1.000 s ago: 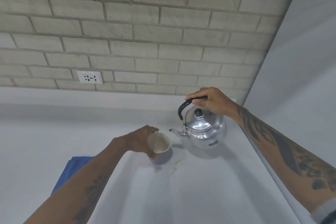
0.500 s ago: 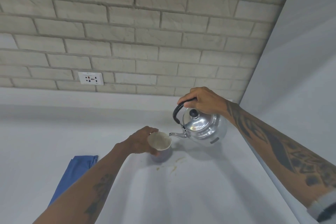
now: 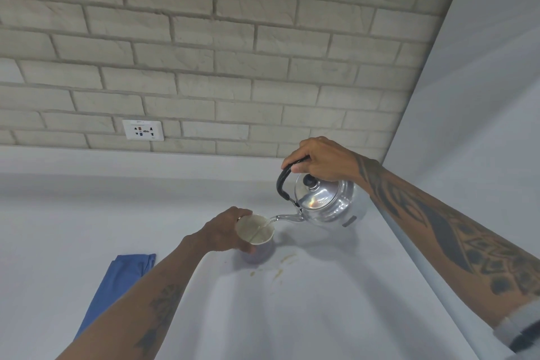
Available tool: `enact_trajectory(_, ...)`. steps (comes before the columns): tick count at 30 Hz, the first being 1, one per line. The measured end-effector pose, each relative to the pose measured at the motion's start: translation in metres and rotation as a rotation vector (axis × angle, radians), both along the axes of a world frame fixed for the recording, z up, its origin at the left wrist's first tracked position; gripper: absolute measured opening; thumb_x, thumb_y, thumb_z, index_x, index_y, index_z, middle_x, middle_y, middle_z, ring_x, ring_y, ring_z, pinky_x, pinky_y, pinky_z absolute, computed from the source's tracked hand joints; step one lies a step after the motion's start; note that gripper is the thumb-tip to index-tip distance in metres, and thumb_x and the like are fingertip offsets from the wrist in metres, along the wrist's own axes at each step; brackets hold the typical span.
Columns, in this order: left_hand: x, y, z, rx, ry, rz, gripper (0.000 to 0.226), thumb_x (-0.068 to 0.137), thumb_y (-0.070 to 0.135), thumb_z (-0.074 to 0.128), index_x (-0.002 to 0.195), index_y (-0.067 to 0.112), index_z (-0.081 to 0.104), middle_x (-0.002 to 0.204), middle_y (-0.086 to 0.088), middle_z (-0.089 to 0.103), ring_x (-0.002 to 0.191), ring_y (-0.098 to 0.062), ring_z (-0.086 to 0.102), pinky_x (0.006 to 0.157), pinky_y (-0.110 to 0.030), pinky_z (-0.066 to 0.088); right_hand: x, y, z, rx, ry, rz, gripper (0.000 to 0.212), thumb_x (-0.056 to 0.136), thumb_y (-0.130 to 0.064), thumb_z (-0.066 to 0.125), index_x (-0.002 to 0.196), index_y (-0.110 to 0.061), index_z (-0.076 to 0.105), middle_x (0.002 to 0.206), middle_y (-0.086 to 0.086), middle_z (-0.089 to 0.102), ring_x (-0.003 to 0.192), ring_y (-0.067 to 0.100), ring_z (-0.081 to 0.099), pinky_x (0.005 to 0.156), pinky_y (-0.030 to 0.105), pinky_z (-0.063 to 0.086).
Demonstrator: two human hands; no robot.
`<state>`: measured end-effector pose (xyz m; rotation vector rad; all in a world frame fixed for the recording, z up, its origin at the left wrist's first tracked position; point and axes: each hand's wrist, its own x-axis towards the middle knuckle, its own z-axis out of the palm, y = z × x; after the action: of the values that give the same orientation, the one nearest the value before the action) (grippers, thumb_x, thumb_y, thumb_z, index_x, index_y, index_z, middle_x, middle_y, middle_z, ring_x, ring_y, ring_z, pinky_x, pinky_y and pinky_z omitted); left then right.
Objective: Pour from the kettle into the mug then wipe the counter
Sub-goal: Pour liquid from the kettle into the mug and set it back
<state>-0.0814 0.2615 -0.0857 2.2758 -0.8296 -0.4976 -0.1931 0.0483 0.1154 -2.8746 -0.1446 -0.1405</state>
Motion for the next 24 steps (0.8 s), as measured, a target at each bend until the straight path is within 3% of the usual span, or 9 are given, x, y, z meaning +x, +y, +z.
enact_trajectory(18,-0.0001,-0.0004,0.0014,0.001,-0.01,-0.012,0.095,0.053,0.041,0.091,0.136,0.03,0.045,0.127,0.012,0.047,0.115,-0.013,0.047,0.099,-0.029,0.04,0.005,0.0042,0.0068,-0.042,0.01,0.011,0.022,0.093,-0.023,0.061,0.108,-0.032,0.074,0.075,-0.021,0.048,0.075,-0.005,0.048,0.068,0.016,0.034)
enact_trajectory(24,-0.0003,-0.0004,0.0017,0.009,-0.016,-0.016,0.095,0.054,0.039,0.091,0.135,0.029,0.045,0.128,0.012,0.046,0.116,-0.013,0.047,0.1,-0.029,0.041,0.0061,0.0062,0.0102,-0.083,0.018,0.015,0.022,0.093,-0.023,0.061,0.109,-0.03,0.073,0.073,-0.023,0.046,0.075,-0.007,0.046,0.075,0.022,0.035)
